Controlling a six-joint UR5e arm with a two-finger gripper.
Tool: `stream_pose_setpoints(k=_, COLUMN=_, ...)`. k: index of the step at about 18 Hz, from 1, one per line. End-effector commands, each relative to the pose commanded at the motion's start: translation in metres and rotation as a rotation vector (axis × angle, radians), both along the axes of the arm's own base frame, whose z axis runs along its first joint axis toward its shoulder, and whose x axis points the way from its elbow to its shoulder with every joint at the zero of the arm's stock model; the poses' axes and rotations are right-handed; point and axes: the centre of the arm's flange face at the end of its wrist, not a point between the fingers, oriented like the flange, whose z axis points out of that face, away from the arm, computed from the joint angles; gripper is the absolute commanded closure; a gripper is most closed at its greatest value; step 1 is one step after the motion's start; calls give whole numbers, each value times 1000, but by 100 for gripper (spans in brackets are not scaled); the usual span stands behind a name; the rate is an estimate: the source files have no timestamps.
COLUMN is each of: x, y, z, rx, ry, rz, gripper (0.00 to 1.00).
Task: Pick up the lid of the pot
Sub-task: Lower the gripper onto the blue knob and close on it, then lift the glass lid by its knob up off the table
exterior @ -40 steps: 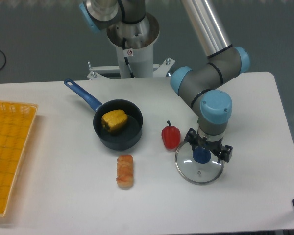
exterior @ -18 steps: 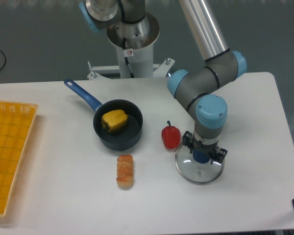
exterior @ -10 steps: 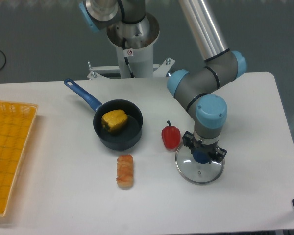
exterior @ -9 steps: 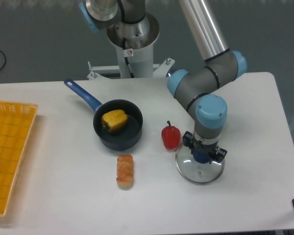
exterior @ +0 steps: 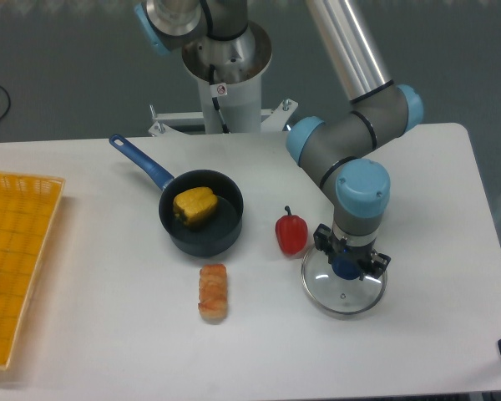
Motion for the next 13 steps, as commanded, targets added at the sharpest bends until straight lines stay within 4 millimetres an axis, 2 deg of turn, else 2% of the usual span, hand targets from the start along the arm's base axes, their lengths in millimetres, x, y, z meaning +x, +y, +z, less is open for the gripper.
stream_pose_setpoints(k=2, x=6, y=6, z=8, rx=-2, ry=-3, rz=-12, gripper=49)
stream_pose_setpoints(k=9, x=30, y=8, z=45, rx=-9, ry=-27, rz=-37, gripper=49)
stream_pose_setpoints(k=13, x=39, y=13, z=54, rx=-4, ry=-25, rz=-49, gripper=49)
